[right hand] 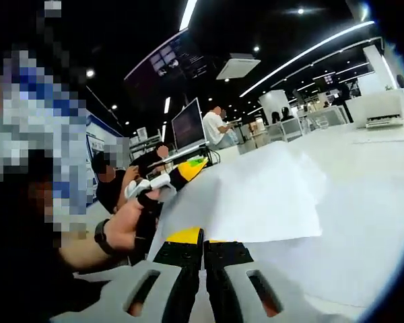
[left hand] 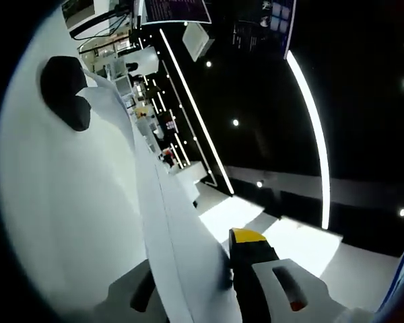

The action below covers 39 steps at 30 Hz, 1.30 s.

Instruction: Organize the stack of printing papers by aligning and flattening the scattered papers on the table

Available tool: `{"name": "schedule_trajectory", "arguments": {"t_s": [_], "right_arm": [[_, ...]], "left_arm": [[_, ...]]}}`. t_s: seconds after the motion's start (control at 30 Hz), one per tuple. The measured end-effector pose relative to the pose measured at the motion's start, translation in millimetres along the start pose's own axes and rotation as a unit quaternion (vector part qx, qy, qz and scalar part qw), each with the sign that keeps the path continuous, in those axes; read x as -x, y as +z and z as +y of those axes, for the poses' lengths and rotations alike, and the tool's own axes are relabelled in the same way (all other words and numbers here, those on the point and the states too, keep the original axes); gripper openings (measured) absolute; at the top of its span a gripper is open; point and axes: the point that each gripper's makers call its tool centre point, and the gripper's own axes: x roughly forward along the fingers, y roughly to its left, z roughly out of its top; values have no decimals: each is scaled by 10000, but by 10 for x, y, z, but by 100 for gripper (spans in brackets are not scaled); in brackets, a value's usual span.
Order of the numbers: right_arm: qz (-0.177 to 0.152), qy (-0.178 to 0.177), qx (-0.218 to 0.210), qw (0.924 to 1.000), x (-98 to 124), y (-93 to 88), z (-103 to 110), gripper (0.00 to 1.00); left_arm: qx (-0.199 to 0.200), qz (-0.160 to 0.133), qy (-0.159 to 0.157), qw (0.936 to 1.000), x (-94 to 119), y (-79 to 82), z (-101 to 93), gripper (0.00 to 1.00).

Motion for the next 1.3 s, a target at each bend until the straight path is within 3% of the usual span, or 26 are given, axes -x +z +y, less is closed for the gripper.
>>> {"name": "schedule_trajectory", "arguments": {"t_s": [0.53, 0.87, 1.3], "right_arm": [[144, 116, 79, 9998, -76, -52, 65, 0], [180, 30, 344, 9992, -87, -78, 49, 0], [267, -107, 835, 9961, -90, -119, -5, 12]], "left_arm": [[-33, 32, -9, 10000, 0, -7, -3, 16], [-245, 122, 67, 9996, 2, -39, 20, 10], [-185, 30, 102, 9998, 23, -8, 32, 7]]}}
